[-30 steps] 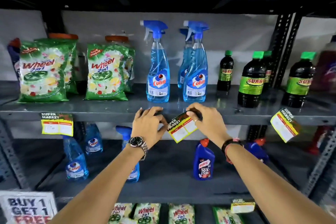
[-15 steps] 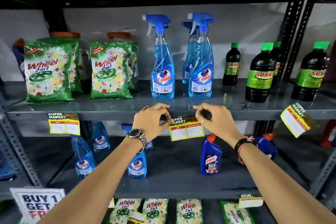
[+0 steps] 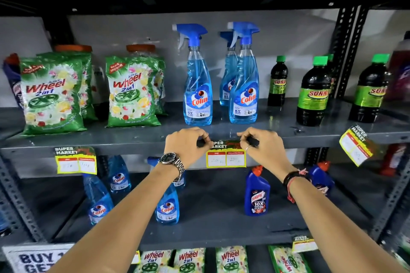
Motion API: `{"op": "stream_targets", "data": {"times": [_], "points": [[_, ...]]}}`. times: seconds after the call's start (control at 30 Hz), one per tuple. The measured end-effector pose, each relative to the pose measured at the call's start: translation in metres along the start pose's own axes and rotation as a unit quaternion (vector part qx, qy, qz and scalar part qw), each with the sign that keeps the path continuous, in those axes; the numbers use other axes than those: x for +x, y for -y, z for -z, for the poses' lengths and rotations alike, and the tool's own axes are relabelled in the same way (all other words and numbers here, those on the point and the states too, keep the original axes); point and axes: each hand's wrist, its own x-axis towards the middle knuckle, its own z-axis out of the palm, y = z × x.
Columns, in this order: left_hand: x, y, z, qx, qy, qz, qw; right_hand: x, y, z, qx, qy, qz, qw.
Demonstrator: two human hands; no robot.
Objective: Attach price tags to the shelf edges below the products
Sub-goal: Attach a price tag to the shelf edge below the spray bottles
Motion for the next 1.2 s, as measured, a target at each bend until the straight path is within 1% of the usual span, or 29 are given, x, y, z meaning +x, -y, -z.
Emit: {"op": "stream_targets", "data": {"times": [0.1, 0.23, 0.53, 0.7, 0.93, 1.07, 1.13, 1.2], "points": [[0.003, -0.001, -0.002, 0.007, -0.009, 0.01, 1.0, 0.0, 0.002, -0.003, -0.002, -0.018, -0.007, 1.0], [0.004, -0.001, -0.004, -0.019, -0.012, 0.037, 0.999, -0.002, 0.004, -0.006, -0.012, -0.042, -0.019, 0.999], [0.0, -0.006, -0.012, -0.035, -0.08, 0.067, 0.994, 0.001, 0.012, -0.013, -0.04, -0.084, -0.044, 0.995], [0.0, -0.004, -0.016, -0.037, -0.099, 0.061, 0.993, -0.001, 0.007, -0.011, -0.021, -0.055, -0.043, 0.997], [0.0, -0.003, -0.015, -0.04, -0.088, 0.051, 0.994, 0.003, 0.003, -0.002, 0.009, 0.004, -0.044, 0.999], [-0.004, 0.003, -0.014, -0.047, -0.06, 0.037, 0.996, 0.008, -0.003, 0.003, 0.033, 0.04, -0.044, 0.998], [-0.007, 0.007, -0.014, -0.052, -0.041, 0.029, 0.997, 0.011, -0.005, 0.008, 0.055, 0.075, -0.045, 0.995], [-0.01, 0.006, -0.014, -0.082, -0.035, 0.028, 0.996, 0.013, -0.008, 0.017, 0.085, 0.106, -0.046, 0.99]]}}
